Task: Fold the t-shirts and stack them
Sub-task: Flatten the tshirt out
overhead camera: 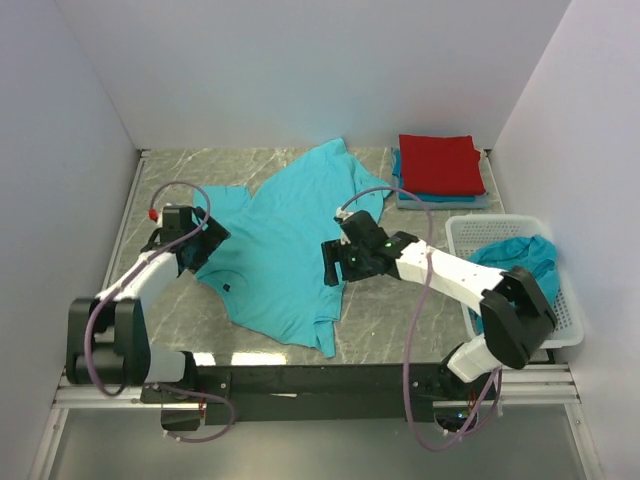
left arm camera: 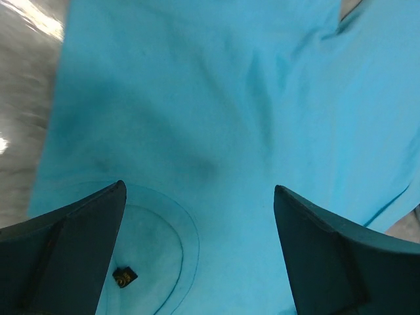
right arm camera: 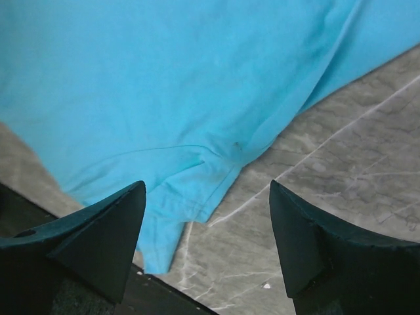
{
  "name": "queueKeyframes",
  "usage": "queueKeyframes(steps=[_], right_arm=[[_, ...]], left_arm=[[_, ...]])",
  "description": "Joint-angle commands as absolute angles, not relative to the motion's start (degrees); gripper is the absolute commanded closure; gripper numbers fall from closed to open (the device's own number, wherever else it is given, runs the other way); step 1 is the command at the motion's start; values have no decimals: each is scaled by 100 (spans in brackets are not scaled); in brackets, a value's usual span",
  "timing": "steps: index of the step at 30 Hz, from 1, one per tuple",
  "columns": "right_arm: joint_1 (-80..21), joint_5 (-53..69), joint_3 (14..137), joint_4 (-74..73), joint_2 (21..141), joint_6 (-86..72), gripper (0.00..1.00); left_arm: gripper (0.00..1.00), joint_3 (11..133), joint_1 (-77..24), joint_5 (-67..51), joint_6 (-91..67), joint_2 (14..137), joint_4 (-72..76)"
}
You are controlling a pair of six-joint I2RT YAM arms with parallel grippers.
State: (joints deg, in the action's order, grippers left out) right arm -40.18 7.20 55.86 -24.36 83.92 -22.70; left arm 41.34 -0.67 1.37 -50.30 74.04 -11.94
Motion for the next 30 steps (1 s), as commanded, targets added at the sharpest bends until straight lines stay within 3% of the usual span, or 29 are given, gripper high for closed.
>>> queueKeyframes(steps=[1, 9, 20, 22, 26, 27, 30], right_arm=[[-4210, 53, 5906, -2575, 8657, -2434, 18], [-4658, 9, 5669, -2443, 9246, -3164, 28], [-4755, -105, 5300, -2303, 9668, -3419, 45], [-4746, -123, 5274, -2224, 9729, -3454, 62], [-4772, -132, 5230, -2127, 9773, -3577, 82], [-4781, -141, 5195, -2153, 9773, -3603, 91], [-4790, -219, 5072, -2337, 9677, -3691, 95]], left_arm=[[1, 4078, -62, -789, -4930, 7943, -327], [1, 4060, -62, -1029, -4966, 8955, -88], [1, 3938, -62, -238, -4896, 8754, -325], [1, 3903, -70, -211, -4878, 8701, -334], [1, 3920, -62, -79, -4825, 8675, -413], [1, 3911, -70, -44, -4825, 8640, -430], [1, 3929, -62, -18, -4773, 8613, -483]])
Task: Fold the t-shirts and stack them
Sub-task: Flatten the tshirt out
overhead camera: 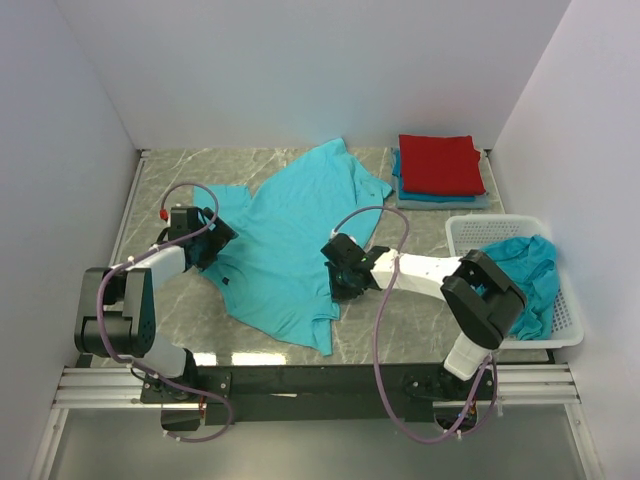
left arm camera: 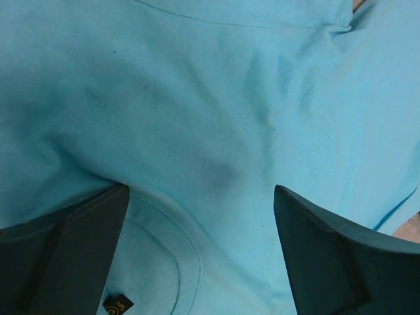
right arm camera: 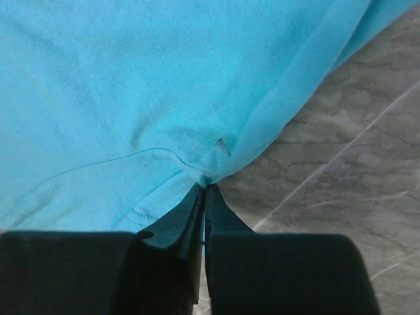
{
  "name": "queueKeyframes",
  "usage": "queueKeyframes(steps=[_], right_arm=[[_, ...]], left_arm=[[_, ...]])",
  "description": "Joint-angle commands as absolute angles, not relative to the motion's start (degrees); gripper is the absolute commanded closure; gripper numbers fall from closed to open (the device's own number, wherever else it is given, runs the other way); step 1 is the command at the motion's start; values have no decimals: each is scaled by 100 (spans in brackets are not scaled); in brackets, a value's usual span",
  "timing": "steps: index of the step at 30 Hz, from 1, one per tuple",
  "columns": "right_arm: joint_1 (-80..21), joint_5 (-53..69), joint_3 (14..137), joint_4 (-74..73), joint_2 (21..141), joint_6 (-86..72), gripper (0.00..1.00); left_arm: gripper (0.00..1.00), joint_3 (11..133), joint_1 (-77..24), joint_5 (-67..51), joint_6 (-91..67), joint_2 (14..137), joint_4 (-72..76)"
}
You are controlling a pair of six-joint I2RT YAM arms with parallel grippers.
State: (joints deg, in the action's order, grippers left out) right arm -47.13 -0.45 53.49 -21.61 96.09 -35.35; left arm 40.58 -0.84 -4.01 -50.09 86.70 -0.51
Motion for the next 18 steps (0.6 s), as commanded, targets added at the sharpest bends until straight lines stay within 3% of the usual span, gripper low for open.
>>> queueKeyframes(steps=[1, 15, 18], right_arm=[[-4773, -298, 5010, -2381, 9581, -3726, 98], [-4790, -141, 3324, -3339, 7666, -4438, 100], [-4799, -26, 3016, -3366, 7279, -4596, 96]], left_arm=[[1, 3955, -62, -18, -4764, 8613, -510], [1, 4201, -18, 308, -4439, 8982, -493], [1, 4219, -18, 273, -4403, 9052, -448]])
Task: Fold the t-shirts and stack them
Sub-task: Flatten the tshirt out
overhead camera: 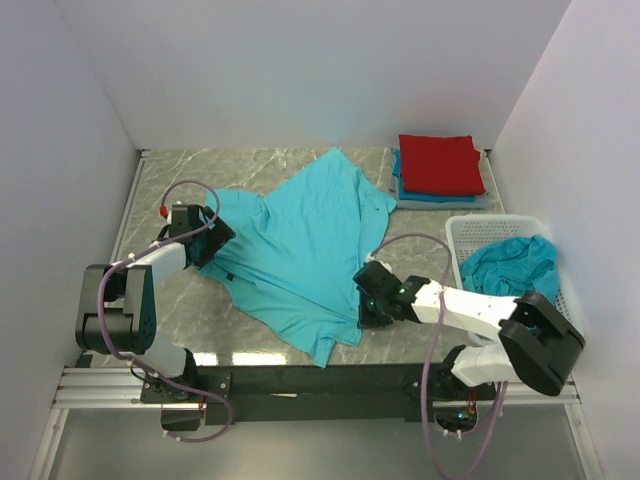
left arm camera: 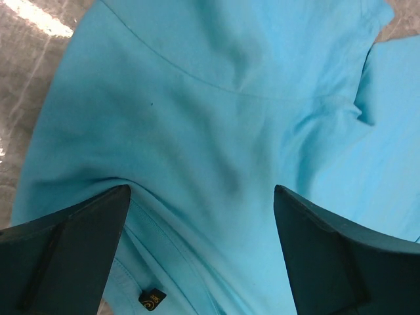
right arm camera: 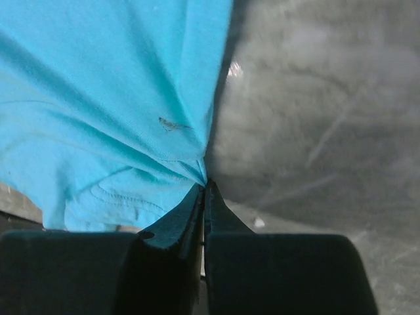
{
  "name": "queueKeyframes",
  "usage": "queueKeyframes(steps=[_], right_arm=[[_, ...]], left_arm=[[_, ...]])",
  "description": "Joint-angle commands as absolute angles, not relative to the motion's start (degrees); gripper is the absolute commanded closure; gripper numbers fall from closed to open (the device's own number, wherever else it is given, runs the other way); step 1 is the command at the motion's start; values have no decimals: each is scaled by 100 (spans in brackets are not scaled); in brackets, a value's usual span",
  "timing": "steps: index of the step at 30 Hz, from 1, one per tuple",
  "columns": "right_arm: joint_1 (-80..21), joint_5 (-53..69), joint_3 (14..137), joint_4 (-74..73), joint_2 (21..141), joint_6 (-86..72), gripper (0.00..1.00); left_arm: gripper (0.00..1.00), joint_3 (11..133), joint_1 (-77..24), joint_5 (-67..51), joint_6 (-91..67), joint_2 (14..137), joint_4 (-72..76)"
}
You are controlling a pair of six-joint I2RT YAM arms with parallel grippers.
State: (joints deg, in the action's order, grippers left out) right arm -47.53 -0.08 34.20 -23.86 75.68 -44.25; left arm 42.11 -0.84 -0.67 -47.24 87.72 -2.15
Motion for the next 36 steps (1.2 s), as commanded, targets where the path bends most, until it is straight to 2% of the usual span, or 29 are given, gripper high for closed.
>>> queueKeyframes(steps=[1, 12, 18, 20, 22, 31, 36], right_arm=[[-4790, -26, 2954, -3375, 7182, -4692, 95], [-4790, 35, 2339, -3920, 5935, -5475, 93], [-4790, 562, 1978, -3428, 5265, -5546, 89], [-4799, 467, 2082, -3384, 5151, -5449, 90], [-4790, 238, 2284, -3393, 5089, -5196, 96], [-4729, -360, 3699, -3428, 6063, -4211, 84], [-4115, -536, 4516, -2919, 6854, -3605, 76]], left_arm=[[1, 4227, -18, 290, -4386, 9070, -466], [1, 4281, 158, 545, -4403, 9088, -773], [1, 4175, 158, 378, -4377, 8912, -774], [1, 4192, 158, 334, -4359, 8877, -756], [1, 4227, 167, 211, -4324, 8859, -677], [1, 4789, 193, 641, -4210, 9034, -975], [1, 5185, 351, 590, -4096, 9359, -792]])
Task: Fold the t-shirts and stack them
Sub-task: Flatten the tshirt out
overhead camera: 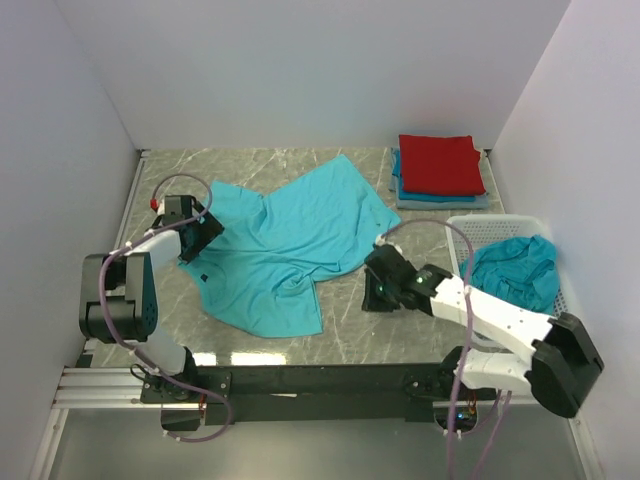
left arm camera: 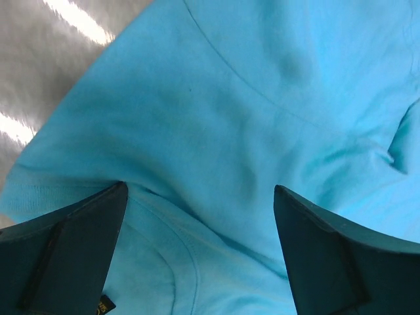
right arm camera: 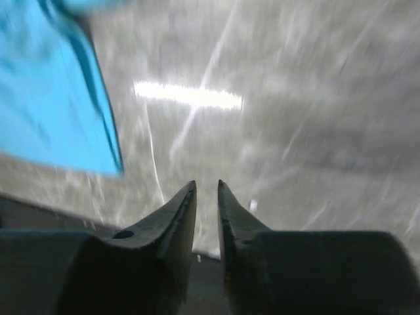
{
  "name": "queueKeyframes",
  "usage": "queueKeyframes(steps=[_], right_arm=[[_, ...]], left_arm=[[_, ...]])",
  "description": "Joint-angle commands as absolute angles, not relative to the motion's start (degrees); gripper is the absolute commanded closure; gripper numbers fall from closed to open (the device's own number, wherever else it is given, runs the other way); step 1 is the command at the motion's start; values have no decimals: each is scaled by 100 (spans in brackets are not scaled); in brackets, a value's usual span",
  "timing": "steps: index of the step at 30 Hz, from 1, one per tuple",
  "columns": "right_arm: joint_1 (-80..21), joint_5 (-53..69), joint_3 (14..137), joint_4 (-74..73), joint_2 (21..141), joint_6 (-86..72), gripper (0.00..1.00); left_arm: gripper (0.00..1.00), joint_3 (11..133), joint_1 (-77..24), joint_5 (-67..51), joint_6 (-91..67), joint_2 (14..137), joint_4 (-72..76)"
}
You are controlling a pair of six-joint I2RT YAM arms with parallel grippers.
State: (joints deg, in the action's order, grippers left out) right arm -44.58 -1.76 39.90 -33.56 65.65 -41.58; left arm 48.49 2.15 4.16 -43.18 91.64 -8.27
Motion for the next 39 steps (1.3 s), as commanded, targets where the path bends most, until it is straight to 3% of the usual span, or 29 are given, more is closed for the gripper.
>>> queueKeyframes(steps=[1, 3, 6, 7, 12, 19, 24, 29, 36, 39], right_arm=[[-3983, -536, 4752, -2805, 6986, -3525, 72], [-3423, -335, 4991, -2383, 7460, -3306, 67], [-2964, -114, 5719, -2057, 8277, -2850, 50], [-2901, -158, 6244, -2057, 8532, -2691, 41], [-2576, -132, 8405, -2583, 10491, -2101, 20], [-2479, -229, 10299, -3480, 12330, -1828, 17], [-2470, 0, 9959, -3323, 12437, -1951, 17], [-2479, 298, 8791, -2937, 11954, -2126, 17], [-2733, 939, 6594, -2049, 10654, -2601, 17], [-3207, 871, 5576, -1741, 10004, -2961, 17]], left_arm=[[1, 5281, 369, 554, -4009, 9552, -739], [1, 5606, 430, 440, -3920, 9807, -589], [3, 6221, 466, 45, -3797, 10405, -589], [3, 6371, 466, -130, -3684, 10693, -545], [4, 7872, 554, -859, -3481, 11923, -877], [1, 10114, 598, -1800, -3375, 13453, -1195], [1, 10889, 589, -2267, -3577, 13939, -844], [0, 11074, 571, -2513, -3691, 13940, -607], [1, 10548, 554, -2838, -3709, 13203, -343], [1, 9811, 554, -3023, -3709, 12282, -97]])
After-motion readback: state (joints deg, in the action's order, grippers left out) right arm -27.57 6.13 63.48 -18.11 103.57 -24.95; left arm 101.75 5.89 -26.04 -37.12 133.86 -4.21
